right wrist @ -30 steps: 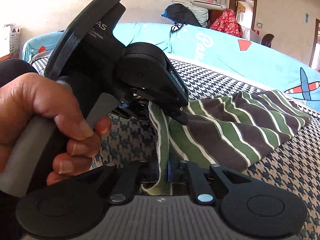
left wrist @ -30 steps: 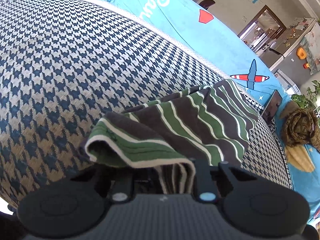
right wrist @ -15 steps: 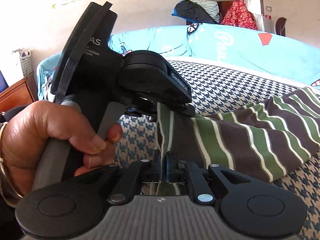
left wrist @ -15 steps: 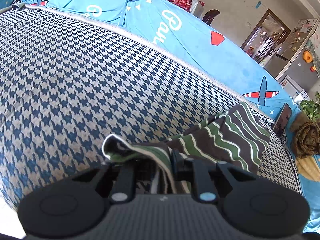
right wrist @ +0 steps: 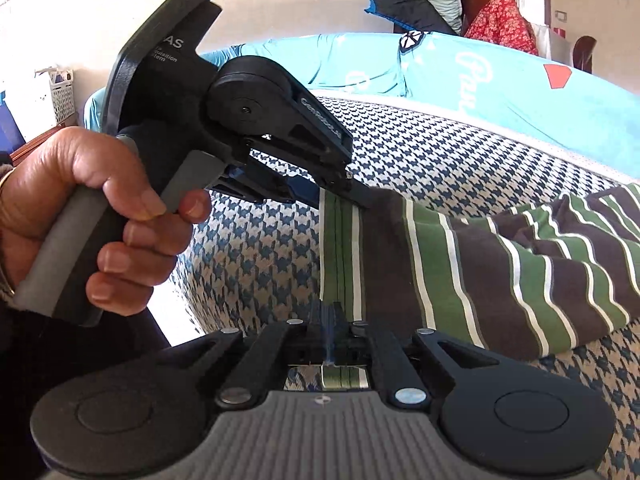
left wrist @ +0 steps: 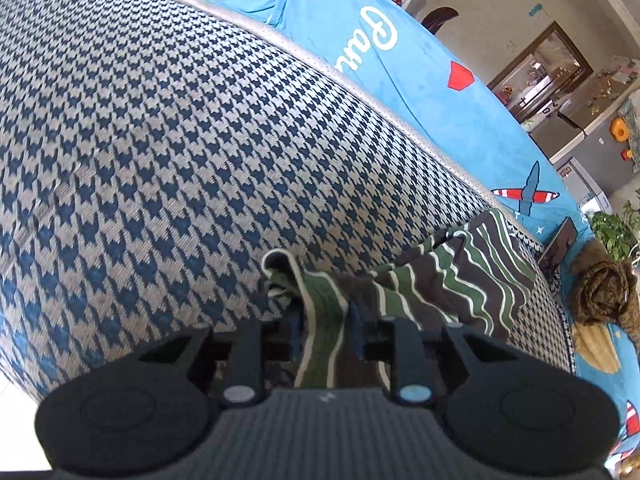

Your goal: Fold clothes

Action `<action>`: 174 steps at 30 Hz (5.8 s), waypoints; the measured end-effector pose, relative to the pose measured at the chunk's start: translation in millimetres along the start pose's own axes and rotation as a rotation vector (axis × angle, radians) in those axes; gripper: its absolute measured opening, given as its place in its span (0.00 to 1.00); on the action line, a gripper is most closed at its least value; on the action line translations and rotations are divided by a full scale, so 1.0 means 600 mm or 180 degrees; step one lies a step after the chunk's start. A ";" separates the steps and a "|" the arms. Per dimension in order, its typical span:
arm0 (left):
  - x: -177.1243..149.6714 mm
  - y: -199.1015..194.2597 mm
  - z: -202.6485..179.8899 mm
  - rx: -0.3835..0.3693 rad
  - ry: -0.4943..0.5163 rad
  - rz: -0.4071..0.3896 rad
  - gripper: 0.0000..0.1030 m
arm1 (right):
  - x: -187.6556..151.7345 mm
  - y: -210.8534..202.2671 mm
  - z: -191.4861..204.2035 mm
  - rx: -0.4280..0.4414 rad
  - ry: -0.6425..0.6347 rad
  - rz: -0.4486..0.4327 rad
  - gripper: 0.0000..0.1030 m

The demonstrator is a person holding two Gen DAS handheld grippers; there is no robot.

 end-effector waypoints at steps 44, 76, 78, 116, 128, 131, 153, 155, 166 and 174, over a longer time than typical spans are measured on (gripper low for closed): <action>-0.015 0.095 -0.031 -0.0508 -0.0273 0.0538 0.95 | -0.019 0.073 -0.027 -0.0833 -0.0745 -0.0042 0.16; 0.149 0.011 -0.020 0.0159 0.0702 -0.0318 0.06 | 0.131 0.081 0.019 0.0379 0.0099 -0.0224 0.16; 0.161 0.012 -0.008 0.0204 0.0721 -0.0311 0.06 | 0.139 0.095 0.028 0.0443 0.0060 -0.0223 0.16; 0.186 0.059 0.086 0.1006 0.0210 -0.0152 0.80 | 0.209 0.086 -0.191 -0.0080 -0.0034 -0.0213 0.46; 0.158 0.110 0.012 0.0663 0.0207 0.0072 0.89 | 0.204 0.050 -0.412 -0.0798 0.0503 -0.0357 0.58; 0.153 0.116 -0.001 0.0630 0.0250 0.0103 0.90 | 0.197 0.041 -0.465 -0.1085 0.0568 -0.0366 0.62; 0.164 0.116 0.041 0.0743 0.0046 0.0176 0.92 | 0.169 0.082 -0.605 -0.1100 0.0850 -0.0169 0.81; 0.162 0.118 0.042 0.0758 0.0035 0.0176 0.92 | 0.171 0.080 -0.603 -0.1067 0.0864 -0.0204 0.73; 0.162 0.128 0.048 0.0821 -0.0048 0.0193 0.92 | 0.187 0.060 -0.597 -0.1057 0.0980 -0.0375 0.15; 0.151 0.142 0.035 0.0833 0.0032 0.0251 0.93 | 0.180 0.055 -0.630 -0.1390 0.1191 -0.0398 0.10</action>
Point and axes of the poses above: each gripper's, at about its wrist camera, not at the fingertips, and y roughly the way its jaws point, z to its left, x to its top, the point moved 10 cm from there along y, roughly the way its jaws point, and after that the axes turned 5 degrees about z, right-handed, at the moved point
